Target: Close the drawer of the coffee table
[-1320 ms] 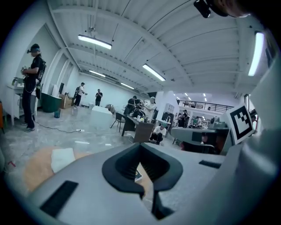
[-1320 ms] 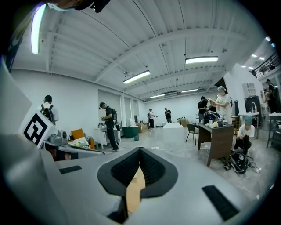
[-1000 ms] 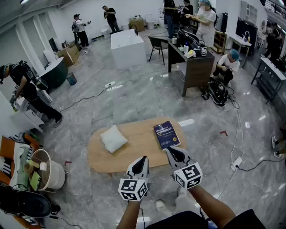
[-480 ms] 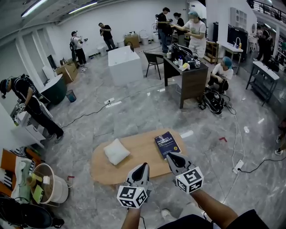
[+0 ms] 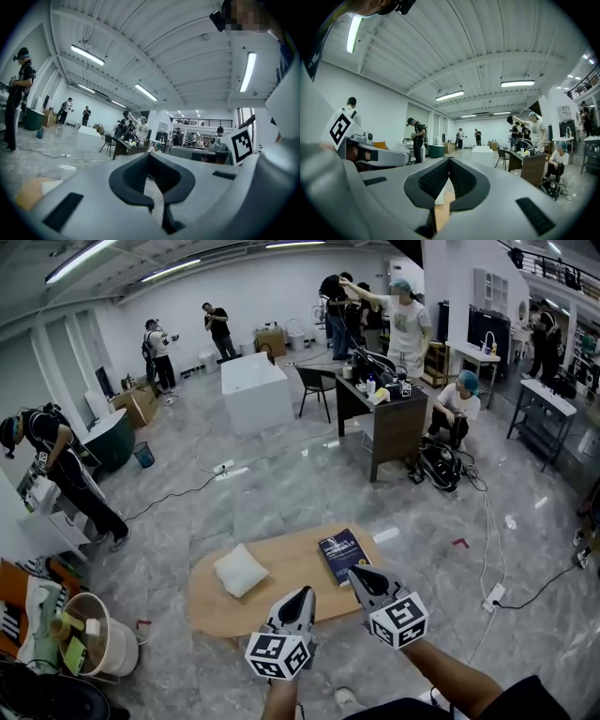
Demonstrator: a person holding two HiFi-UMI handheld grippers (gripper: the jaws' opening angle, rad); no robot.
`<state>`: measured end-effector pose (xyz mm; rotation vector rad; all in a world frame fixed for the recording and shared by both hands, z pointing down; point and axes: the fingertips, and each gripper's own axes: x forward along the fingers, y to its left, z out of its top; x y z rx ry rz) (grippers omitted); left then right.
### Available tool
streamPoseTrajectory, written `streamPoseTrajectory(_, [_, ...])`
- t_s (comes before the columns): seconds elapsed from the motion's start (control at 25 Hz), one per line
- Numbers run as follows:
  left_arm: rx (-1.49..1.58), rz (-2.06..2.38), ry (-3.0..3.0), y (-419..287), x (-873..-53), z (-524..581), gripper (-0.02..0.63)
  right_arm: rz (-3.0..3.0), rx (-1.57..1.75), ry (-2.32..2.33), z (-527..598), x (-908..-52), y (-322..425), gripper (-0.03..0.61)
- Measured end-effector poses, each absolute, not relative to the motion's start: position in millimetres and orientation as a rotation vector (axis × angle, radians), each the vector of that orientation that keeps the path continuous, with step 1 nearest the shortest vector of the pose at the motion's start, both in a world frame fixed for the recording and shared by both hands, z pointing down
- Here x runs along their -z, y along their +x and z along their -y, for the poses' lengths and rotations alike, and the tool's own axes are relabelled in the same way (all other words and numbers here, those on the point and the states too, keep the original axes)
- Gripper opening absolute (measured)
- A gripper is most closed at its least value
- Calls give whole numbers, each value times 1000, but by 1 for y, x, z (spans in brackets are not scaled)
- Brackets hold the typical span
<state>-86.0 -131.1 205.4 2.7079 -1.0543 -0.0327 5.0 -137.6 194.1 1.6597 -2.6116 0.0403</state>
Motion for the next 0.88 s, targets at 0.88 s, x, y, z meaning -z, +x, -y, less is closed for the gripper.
streamPoseTrajectory(0.88, [78,1064,2711,-15,-183,63,2,2620,-38,1728,69,-176,87,14])
